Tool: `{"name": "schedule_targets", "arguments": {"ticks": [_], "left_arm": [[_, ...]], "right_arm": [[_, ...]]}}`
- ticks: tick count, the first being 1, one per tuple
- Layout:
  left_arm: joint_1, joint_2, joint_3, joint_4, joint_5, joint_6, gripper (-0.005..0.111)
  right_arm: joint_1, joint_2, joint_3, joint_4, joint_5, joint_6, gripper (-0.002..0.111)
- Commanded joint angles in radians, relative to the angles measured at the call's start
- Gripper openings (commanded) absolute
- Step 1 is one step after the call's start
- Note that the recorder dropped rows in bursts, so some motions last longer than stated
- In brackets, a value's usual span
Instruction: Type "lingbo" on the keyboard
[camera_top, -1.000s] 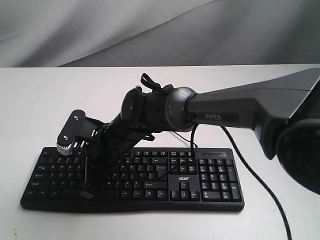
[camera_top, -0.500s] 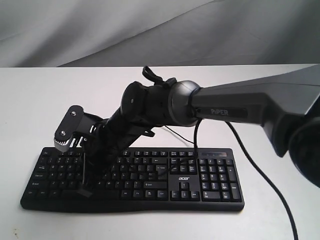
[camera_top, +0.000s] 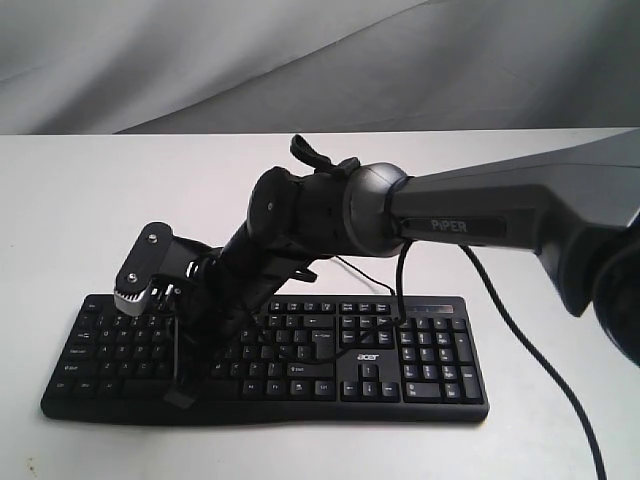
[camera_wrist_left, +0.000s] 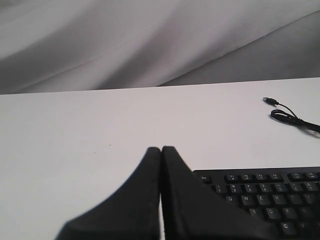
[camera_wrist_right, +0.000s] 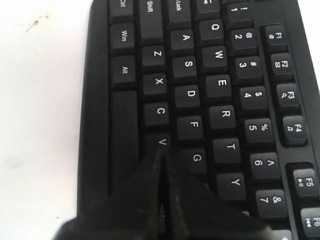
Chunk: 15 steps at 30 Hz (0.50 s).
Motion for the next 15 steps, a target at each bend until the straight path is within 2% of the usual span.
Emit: {"name": "schedule_targets", "arguments": {"ticks": [1,15], "left_arm": [[0.001,-0.004,0.005,-0.004,-0.007,-0.002,0.001],[0.001,-0.004,0.005,-0.004,-0.007,-0.002,0.001]], "right_arm": [[0.003,-0.008,0.005,0.007,-0.005,-0.008,0.0],[0.004,0.015,0.005,0.007,-0.03,-0.008,0.0]]}}
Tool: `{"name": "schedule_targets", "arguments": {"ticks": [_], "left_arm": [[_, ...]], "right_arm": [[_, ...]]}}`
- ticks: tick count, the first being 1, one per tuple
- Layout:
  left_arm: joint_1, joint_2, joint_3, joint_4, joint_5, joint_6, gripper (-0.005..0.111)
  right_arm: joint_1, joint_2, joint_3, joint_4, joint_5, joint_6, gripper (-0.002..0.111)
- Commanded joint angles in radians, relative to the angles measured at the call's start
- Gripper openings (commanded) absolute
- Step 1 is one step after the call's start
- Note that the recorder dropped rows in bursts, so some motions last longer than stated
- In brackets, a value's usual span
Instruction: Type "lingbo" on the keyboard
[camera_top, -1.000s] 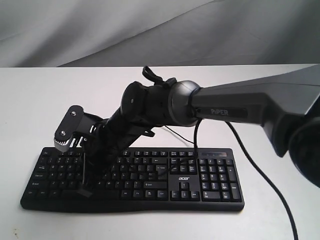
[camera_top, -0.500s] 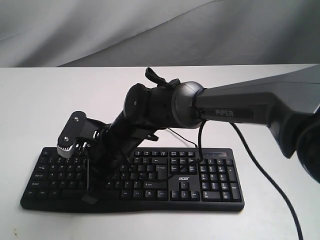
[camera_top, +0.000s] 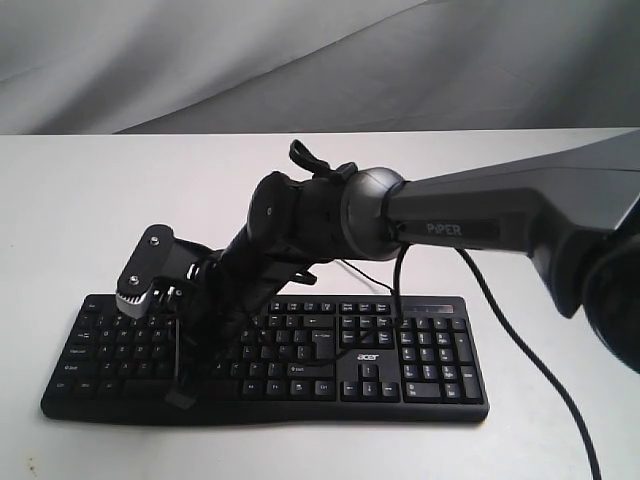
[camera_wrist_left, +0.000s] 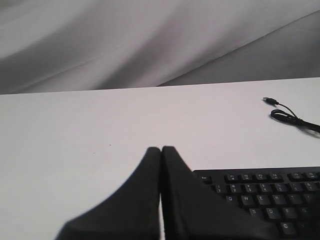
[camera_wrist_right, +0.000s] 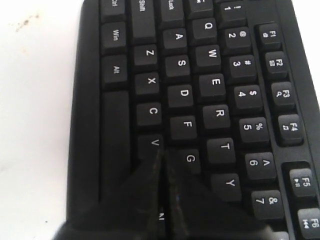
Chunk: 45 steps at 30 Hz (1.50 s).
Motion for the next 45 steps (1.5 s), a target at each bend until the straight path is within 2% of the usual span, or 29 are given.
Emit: {"name": "schedule_targets", "arguments": {"ticks": [1,23,31,37,45], "left_arm": [[0.001,-0.004,0.005,-0.004,-0.007,-0.002,0.001],[0.001,-0.004,0.005,-0.004,-0.007,-0.002,0.001],[0.001,-0.004,0.005,-0.004,-0.007,-0.002,0.001],[0.001,-0.004,0.005,-0.004,-0.007,-0.002,0.001],[0.001,-0.004,0.005,-0.004,-0.007,-0.002,0.001]], "right_arm": [[0.004,0.002,0.005,0.005,-0.007,-0.006,0.0],[0.012,0.021,0.005,0.001,-0.005,-0.006,0.0],[0.009,-0.059,0.005,-0.091,-0.008,0.036,0.0],[-0.042,-0.098,0.005,-0.185,0.017,0.11,0.0],[-0.115,-0.128,0.116,-0.098,-0.04,0.032,0.0]]}}
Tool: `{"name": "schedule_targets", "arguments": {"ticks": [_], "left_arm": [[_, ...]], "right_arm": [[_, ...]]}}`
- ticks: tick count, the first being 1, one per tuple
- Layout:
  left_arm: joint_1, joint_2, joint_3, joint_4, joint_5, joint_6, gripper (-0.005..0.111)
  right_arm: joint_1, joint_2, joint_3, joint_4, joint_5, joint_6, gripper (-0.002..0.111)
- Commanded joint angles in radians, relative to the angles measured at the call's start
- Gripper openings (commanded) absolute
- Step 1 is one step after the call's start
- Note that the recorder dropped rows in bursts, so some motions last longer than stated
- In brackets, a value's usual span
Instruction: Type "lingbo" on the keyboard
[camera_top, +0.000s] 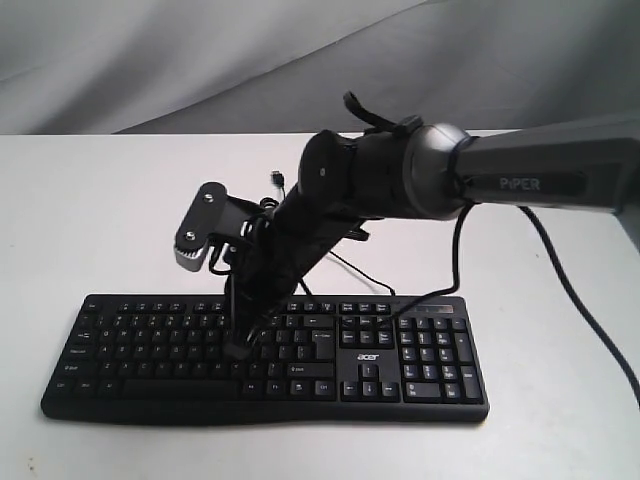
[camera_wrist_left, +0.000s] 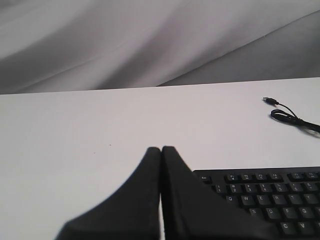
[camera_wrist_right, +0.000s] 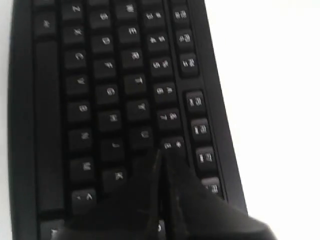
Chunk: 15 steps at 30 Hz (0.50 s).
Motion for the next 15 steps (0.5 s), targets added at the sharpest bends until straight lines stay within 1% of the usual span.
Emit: {"name": "schedule_targets", "arguments": {"ticks": [1,7,15], "left_arm": [[0.001,-0.004,0.005,-0.004,-0.007,-0.002,0.001],[0.001,-0.004,0.005,-0.004,-0.007,-0.002,0.001],[0.001,-0.004,0.005,-0.004,-0.007,-0.002,0.001]], "right_arm": [[-0.025,-0.031,0.051,0.088,-0.032,-0.069,0.0],[-0.025,-0.023,0.053,0.149,-0.032,-0.103,0.0],[-0.028,-0.003,0.053,0.151,-0.028,-0.103,0.0]]}}
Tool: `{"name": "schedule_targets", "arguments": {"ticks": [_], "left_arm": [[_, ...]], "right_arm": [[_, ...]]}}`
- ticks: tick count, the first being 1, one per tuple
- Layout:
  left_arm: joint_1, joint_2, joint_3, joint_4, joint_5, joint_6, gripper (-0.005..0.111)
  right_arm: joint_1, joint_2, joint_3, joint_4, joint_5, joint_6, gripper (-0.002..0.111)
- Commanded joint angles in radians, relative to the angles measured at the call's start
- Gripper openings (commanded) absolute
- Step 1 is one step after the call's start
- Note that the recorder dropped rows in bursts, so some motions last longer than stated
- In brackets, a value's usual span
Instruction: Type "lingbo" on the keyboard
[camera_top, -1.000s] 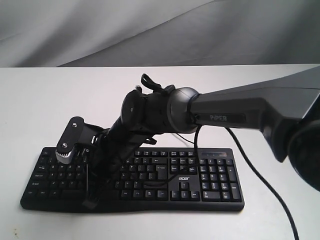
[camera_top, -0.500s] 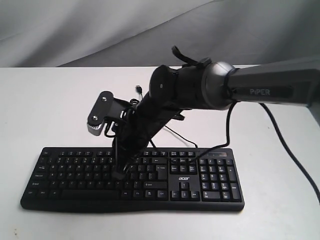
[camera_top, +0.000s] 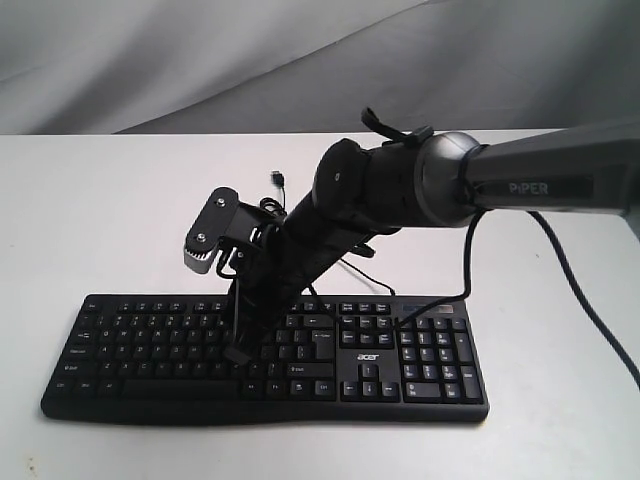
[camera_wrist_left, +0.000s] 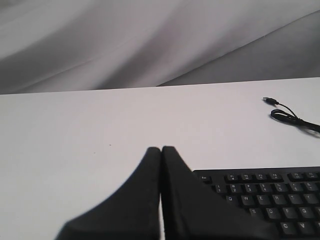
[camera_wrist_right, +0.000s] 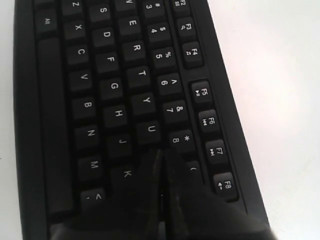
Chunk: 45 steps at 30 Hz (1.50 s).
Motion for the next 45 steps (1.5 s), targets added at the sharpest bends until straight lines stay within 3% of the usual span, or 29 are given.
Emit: {"name": "schedule_targets", "arguments": {"ticks": [1,45], "left_arm": [[0.001,-0.004,0.005,-0.004,-0.007,-0.002,0.001],[0.001,-0.004,0.005,-0.004,-0.007,-0.002,0.001]], "right_arm": [[-0.007,0.003,0.002,0.01,-0.004,-0.003,0.0],[-0.007,0.024,0.025,0.008,-0.009,0.002,0.0]]}}
